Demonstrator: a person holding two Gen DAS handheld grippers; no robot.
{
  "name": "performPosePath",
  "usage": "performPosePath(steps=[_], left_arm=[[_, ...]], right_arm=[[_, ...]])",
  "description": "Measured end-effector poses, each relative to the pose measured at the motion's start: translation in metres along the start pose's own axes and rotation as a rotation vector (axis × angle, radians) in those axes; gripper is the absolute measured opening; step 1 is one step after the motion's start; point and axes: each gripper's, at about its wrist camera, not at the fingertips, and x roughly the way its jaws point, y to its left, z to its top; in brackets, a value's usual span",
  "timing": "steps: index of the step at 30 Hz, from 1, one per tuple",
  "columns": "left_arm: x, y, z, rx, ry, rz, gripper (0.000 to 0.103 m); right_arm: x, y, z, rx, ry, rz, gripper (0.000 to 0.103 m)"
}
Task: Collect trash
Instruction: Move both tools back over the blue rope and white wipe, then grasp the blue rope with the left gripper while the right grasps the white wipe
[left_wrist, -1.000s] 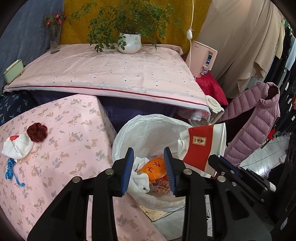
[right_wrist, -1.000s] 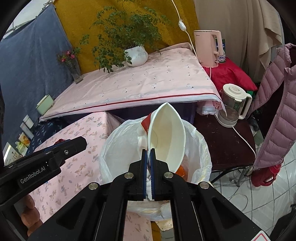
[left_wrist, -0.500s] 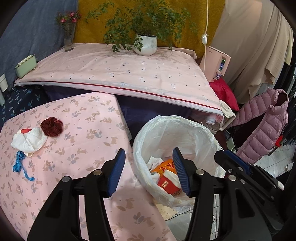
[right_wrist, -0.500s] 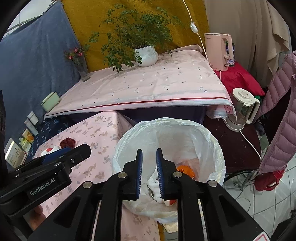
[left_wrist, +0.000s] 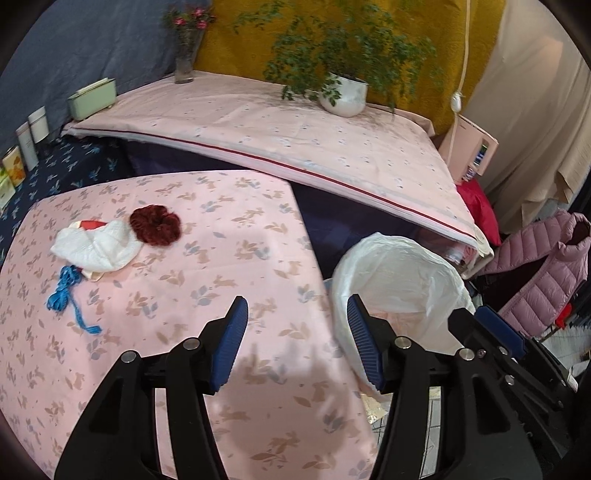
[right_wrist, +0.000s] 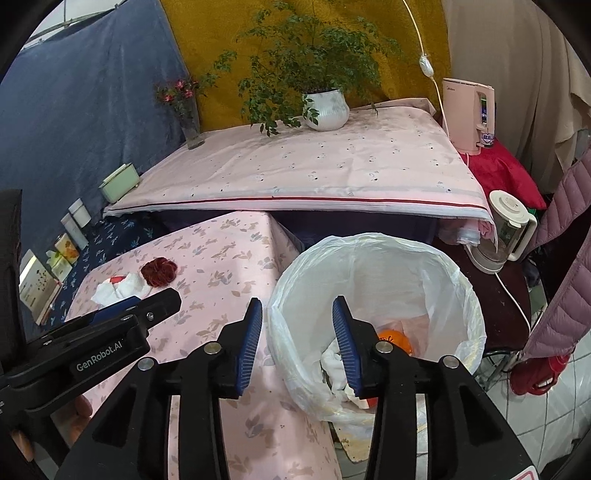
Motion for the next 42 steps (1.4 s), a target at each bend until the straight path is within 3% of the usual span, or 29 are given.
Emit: performPosePath(steps=[3,8,25,35,42], left_arm=[[-0.004,0.023,-0.002,-0.038,-0.015,0.039,0.063],[-0.009,0.066,-0.009,-0.105,-0.014,0.089,0.064],[-0.015,0.211,-0.034,-0.276,0.001,0.256,0.065],[0.012,0.274,-0.031,-0.315,0.064,0.27,0.065],[0.042,0.296,-0.024,-0.319,0.115,0.245,0.065]], right_arm=[[0.002,0.015,0.0,-0.022,0.008,0.015,0.042],[0.008,0.047,-0.004,-0.066,0.021,0.046,0.047],[0.048,0.171,-0.031,-0.239,0.121,0.182,0.048],[0.099,0.236,-0.032,-0.306,0.18,0.238,0.048],[0.143,0.269,-0.026,-0.334,0.208,0.256,0.048]])
